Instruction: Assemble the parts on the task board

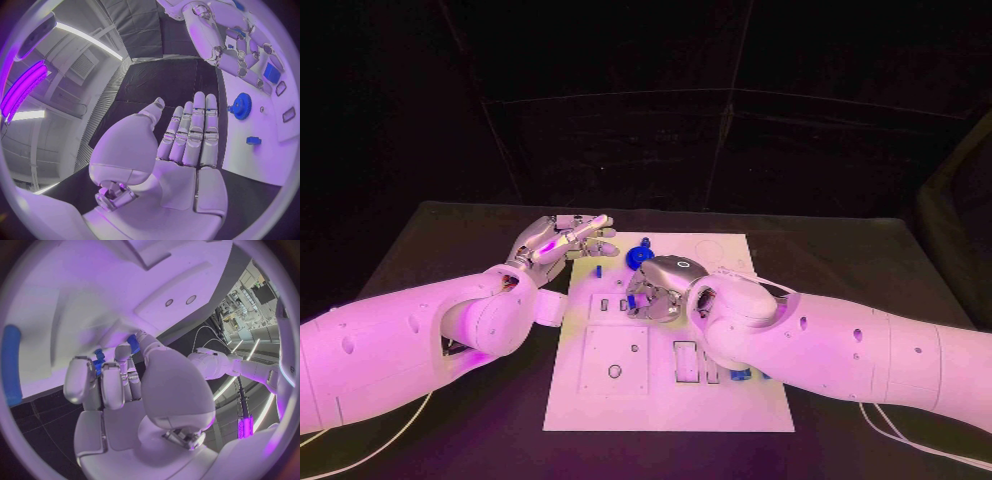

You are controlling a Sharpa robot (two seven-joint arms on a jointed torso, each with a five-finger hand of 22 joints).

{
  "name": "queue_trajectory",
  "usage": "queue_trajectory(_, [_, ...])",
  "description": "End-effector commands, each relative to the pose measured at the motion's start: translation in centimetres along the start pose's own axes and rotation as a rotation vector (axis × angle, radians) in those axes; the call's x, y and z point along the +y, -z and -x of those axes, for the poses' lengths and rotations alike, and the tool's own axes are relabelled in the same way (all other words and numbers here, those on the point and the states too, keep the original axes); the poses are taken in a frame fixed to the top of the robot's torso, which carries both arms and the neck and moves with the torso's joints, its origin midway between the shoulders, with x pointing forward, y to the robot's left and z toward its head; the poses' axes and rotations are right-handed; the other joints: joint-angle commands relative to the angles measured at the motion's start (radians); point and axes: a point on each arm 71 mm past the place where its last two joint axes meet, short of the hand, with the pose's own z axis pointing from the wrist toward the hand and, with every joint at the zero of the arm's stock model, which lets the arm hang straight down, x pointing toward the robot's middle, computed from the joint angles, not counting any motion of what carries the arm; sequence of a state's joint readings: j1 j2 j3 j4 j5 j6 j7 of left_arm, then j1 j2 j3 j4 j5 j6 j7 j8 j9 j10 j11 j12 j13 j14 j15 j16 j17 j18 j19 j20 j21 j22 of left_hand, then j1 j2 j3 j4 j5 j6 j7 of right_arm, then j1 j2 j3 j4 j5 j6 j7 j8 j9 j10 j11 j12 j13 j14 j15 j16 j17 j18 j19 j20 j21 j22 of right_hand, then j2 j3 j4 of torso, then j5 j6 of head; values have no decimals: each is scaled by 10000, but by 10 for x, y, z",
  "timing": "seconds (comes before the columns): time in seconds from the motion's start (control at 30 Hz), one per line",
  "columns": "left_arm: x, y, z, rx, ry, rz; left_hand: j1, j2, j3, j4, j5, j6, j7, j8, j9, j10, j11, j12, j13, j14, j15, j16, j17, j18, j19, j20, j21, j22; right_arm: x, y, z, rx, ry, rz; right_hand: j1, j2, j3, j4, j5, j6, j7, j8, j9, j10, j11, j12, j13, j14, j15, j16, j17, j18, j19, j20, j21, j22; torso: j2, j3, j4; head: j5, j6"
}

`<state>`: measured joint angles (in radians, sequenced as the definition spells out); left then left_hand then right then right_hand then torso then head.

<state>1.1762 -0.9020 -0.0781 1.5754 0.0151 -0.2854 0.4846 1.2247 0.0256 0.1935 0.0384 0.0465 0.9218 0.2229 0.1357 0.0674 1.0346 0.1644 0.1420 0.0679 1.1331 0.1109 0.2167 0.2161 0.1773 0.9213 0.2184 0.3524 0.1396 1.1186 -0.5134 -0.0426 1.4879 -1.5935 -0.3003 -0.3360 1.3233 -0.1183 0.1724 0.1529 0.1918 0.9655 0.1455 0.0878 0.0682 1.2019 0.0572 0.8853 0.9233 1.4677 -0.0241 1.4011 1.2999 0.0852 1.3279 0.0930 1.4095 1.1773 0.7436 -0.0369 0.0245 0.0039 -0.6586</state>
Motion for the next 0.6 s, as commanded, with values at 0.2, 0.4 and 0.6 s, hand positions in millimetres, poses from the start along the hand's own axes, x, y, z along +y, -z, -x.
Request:
queue_trajectory(0.2, [-1, -1, 0, 89, 50, 7, 41, 74, -2, -95, 38, 166, -93, -44, 2, 255, -68, -46, 6, 62, -34, -59, 75, 67, 13, 25, -68, -36, 3, 6, 8, -1251, -476, 213, -417, -182, -594, 386, -330, -382, 94, -115, -12, -210, 94, -76, -104, 428, 143, -166, -140, -12, -100, 67, -103, -130, -5, 13, 0, 27, 10])
queue_trajectory(0.4, [0, 0, 3, 241, -645, 230, -134, 1, -57, -120, 52, 624, -362, 14, 31, 1236, -453, 192, 153, 1875, -574, 947, 801, 85, 1278, -493, 715, 292, 4, 24, 17, -1997, -1065, 1116, -206, -197, -1180, 675, -222, -601, 157, -123, -1, -256, 154, 52, -74, 410, 194, -249, -223, 3, -135, 122, -154, -201, -25, 27, -16, 64, 41])
queue_trajectory(0.6, [1, 3, 5, 927, -2068, 1147, -552, -332, -360, 30, 53, 1395, -945, 179, 152, 2880, -1168, 962, 752, 3905, -1307, 7045, 6393, 72, 3171, -1331, 2506, 1232, -17, 46, 40, -1529, -2281, 1928, 490, 178, -1078, 467, 13, -598, 146, -45, 26, -631, 137, -332, -456, 249, 185, -688, -772, 153, -616, 124, -533, -946, -154, 32, -34, 131, 16])
